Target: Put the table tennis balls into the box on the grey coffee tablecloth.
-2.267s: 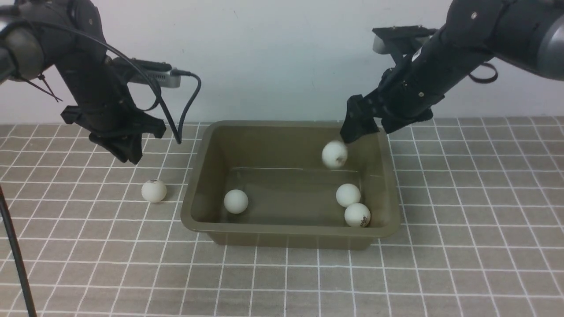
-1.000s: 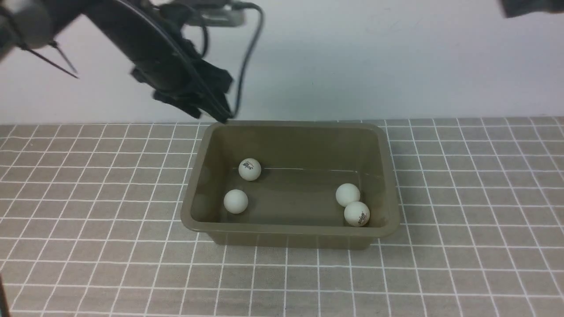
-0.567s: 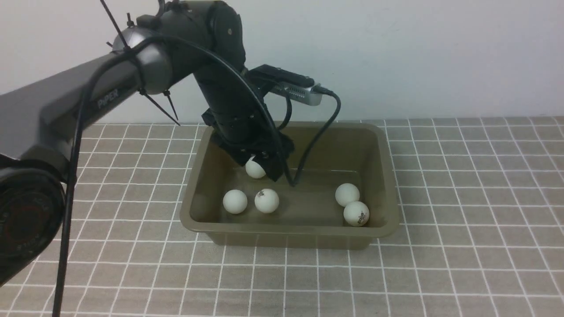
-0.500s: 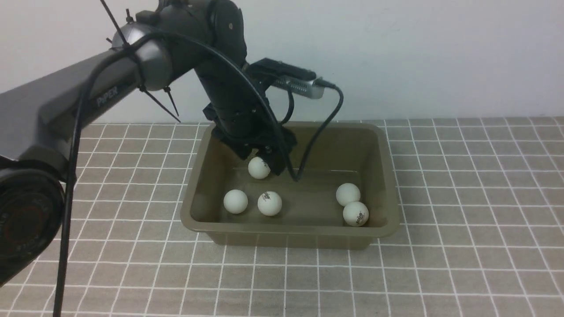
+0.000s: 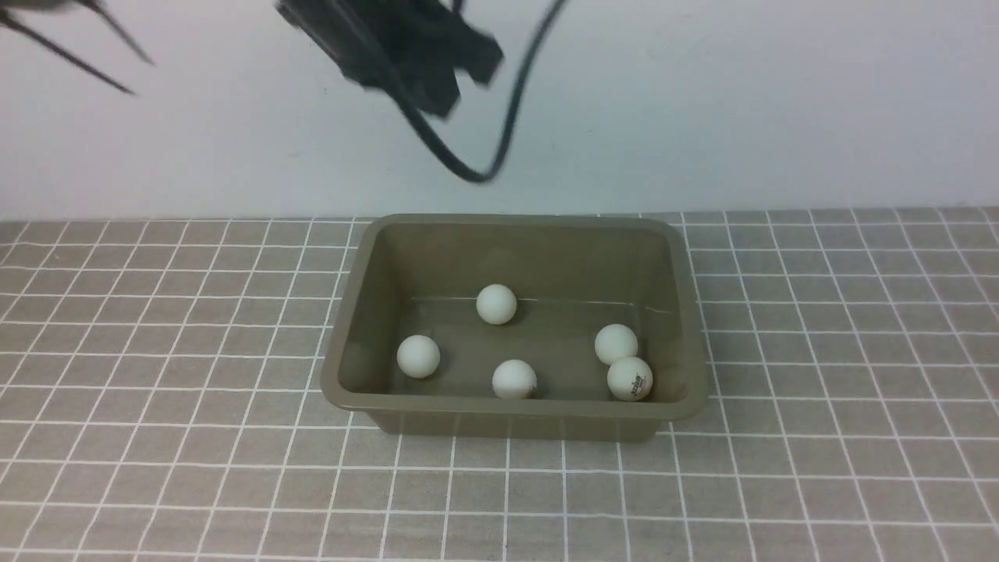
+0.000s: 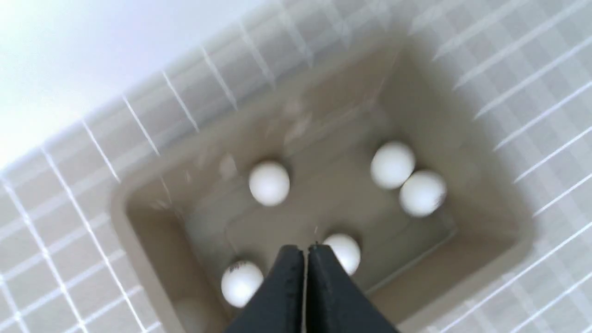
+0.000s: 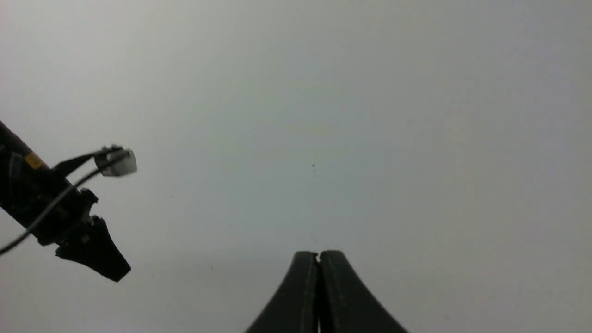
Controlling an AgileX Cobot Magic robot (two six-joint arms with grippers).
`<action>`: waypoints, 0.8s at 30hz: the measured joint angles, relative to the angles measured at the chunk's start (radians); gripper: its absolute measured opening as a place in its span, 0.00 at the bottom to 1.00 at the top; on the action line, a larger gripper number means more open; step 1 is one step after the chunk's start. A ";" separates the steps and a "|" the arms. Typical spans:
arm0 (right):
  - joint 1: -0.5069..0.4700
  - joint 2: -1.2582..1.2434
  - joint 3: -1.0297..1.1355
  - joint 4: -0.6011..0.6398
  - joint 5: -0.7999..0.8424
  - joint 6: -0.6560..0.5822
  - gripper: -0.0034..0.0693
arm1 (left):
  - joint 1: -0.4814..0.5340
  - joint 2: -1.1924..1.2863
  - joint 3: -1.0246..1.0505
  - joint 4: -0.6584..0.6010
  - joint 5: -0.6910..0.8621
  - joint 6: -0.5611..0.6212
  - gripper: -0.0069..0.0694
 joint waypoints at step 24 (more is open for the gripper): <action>0.000 -0.072 0.098 -0.037 -0.108 0.035 0.03 | 0.000 -1.010 1.140 -0.122 -0.507 0.022 0.08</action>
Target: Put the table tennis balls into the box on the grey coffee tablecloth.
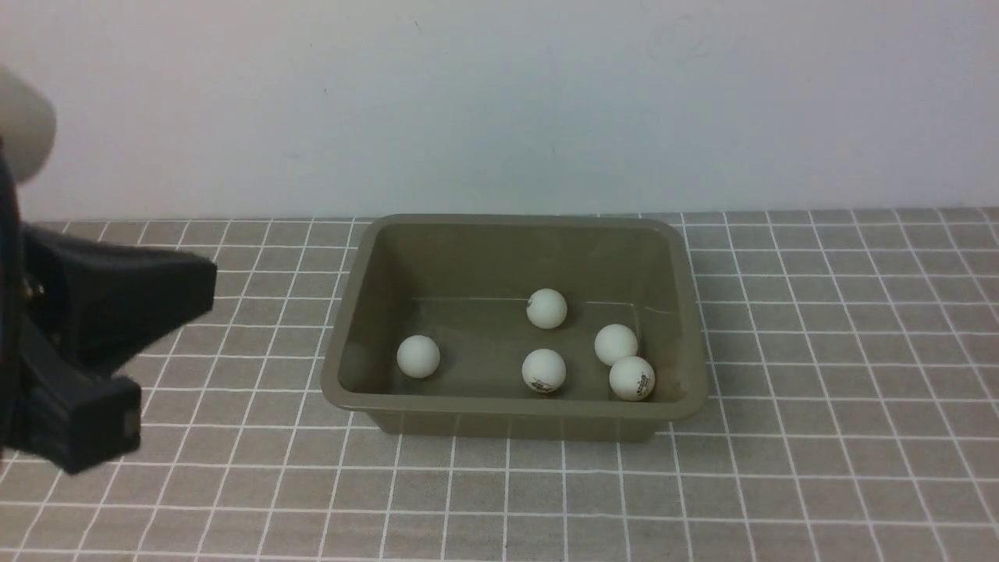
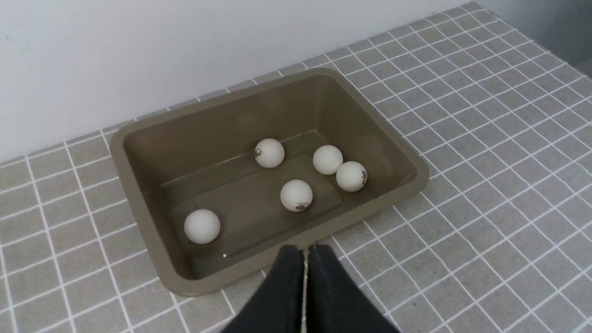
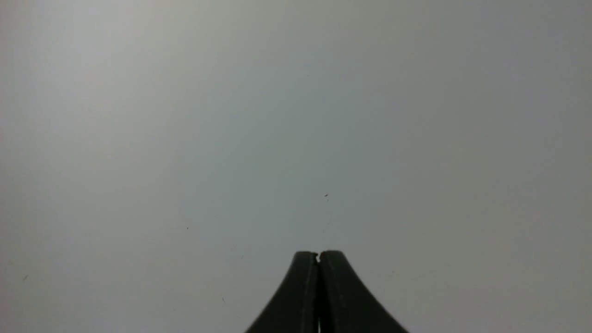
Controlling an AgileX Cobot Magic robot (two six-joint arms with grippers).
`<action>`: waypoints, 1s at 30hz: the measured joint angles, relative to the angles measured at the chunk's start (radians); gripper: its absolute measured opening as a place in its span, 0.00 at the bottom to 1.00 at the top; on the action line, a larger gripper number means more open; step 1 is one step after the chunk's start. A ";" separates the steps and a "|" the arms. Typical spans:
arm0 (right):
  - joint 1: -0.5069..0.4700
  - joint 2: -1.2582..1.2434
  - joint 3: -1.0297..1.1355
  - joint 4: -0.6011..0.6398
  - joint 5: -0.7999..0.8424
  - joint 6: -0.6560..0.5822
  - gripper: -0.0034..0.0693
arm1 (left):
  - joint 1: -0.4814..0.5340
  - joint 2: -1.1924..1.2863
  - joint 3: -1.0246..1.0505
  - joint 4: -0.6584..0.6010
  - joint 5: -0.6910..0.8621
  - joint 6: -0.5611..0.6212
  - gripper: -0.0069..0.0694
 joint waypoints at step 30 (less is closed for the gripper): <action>0.000 0.000 0.000 -0.001 0.000 0.000 0.03 | 0.160 -0.360 0.423 0.318 -0.309 -0.213 0.08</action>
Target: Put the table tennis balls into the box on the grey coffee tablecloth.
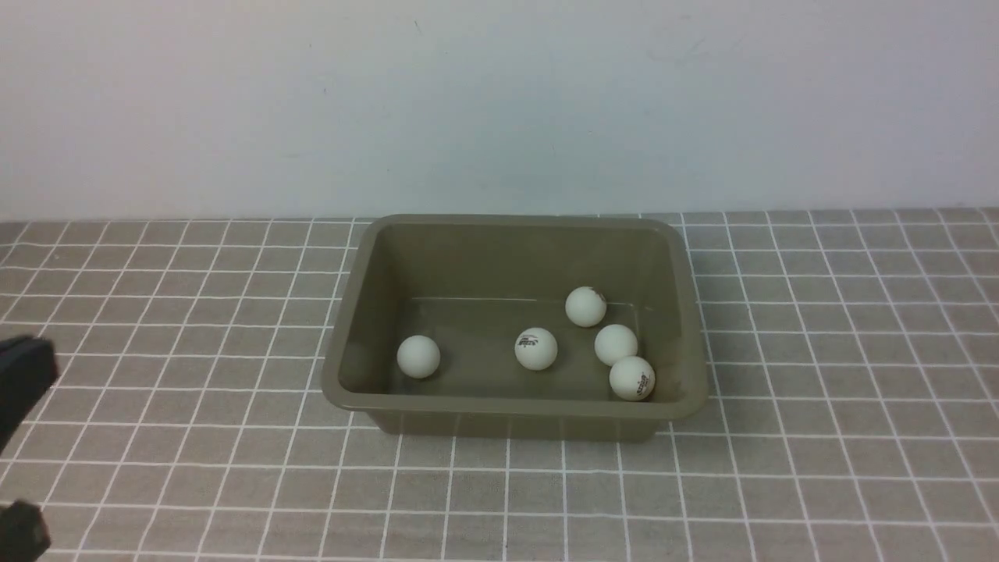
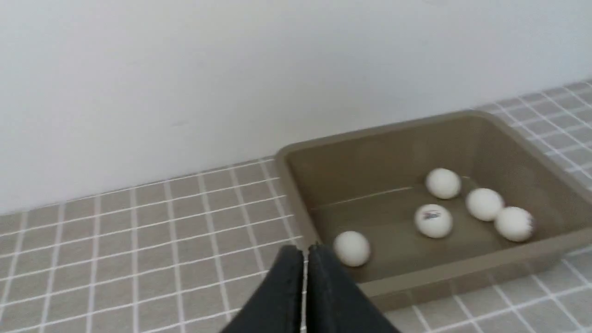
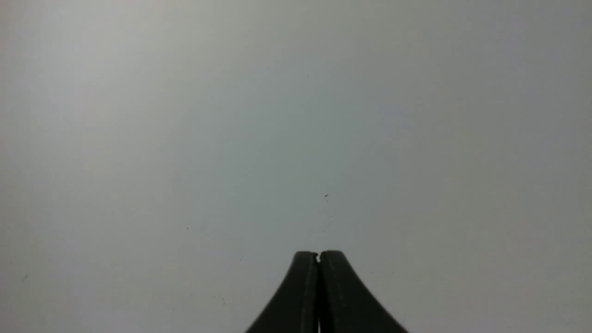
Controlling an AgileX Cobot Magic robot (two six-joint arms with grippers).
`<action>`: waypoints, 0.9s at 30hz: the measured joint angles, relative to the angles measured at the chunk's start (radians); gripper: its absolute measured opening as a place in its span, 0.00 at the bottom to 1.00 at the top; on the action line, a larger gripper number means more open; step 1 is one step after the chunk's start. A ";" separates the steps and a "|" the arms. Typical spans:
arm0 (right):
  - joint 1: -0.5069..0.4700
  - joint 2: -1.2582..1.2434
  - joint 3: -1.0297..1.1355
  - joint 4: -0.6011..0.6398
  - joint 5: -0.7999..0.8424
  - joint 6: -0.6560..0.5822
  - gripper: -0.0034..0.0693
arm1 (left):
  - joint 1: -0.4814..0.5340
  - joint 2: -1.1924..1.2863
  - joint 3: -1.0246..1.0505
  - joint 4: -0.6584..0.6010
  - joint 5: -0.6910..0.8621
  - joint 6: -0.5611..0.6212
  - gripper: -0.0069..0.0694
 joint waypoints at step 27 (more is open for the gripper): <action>0.000 0.000 0.000 0.000 -0.003 0.021 0.03 | 0.248 -0.374 0.511 0.019 -0.059 -0.026 0.08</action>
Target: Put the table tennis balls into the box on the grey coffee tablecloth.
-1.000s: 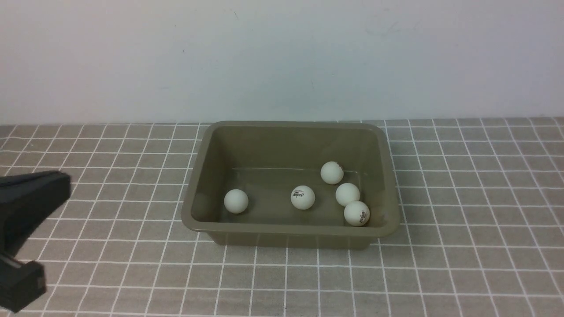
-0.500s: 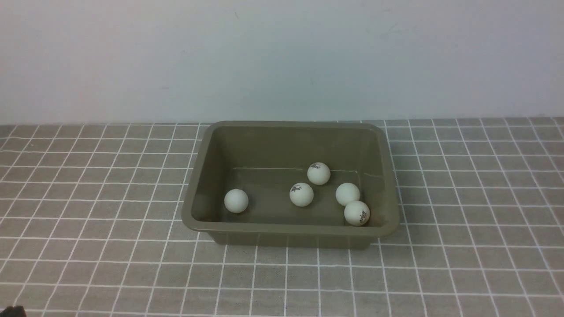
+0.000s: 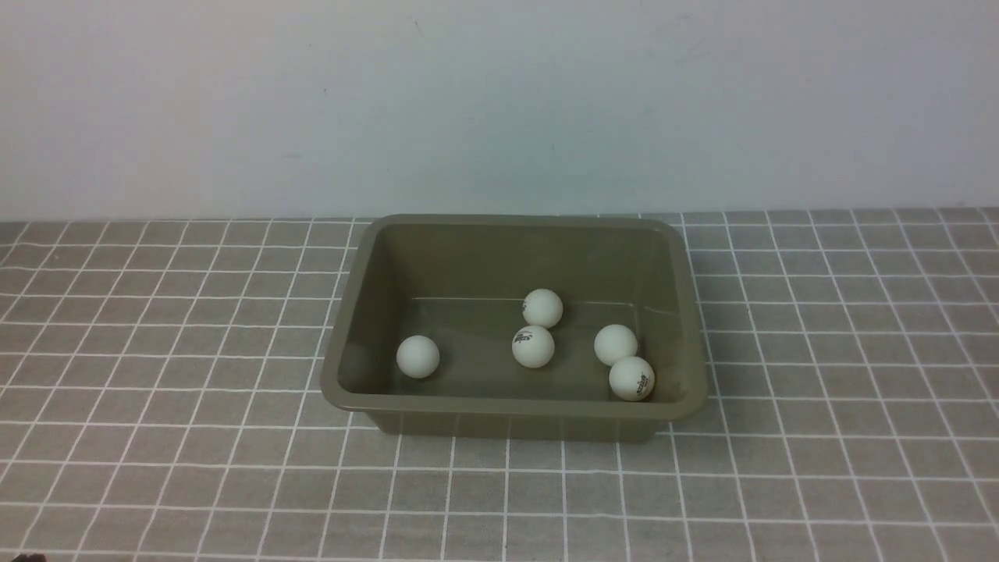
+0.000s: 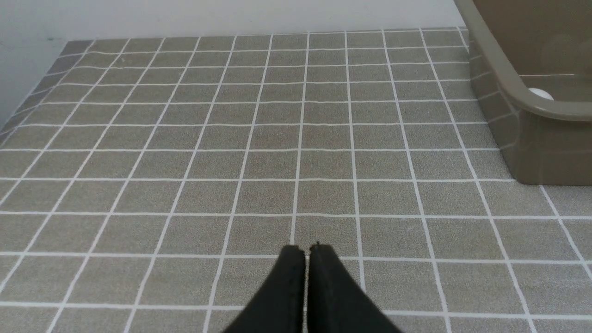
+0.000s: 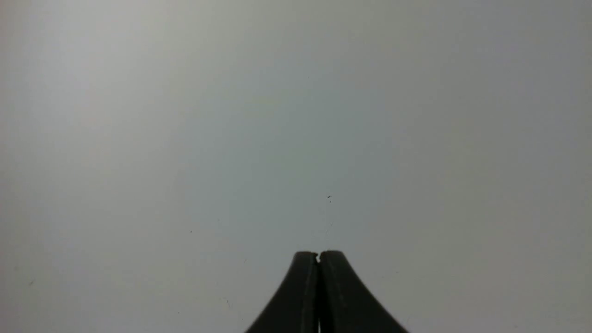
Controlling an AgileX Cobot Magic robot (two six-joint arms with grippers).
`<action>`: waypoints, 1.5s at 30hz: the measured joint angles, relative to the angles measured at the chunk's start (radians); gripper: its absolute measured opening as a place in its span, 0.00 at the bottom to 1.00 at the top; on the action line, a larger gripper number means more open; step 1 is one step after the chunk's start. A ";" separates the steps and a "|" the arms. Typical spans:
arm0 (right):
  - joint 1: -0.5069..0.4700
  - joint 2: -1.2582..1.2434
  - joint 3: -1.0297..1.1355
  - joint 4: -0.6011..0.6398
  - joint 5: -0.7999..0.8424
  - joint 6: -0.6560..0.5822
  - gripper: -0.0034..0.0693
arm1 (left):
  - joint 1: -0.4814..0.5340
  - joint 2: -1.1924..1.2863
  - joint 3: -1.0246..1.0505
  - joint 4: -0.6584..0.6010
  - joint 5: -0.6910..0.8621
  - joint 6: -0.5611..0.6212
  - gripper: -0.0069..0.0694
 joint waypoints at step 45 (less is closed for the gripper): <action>-0.298 0.001 0.457 -0.049 0.193 -0.024 0.03 | 0.000 0.000 -0.001 -0.001 0.005 0.000 0.08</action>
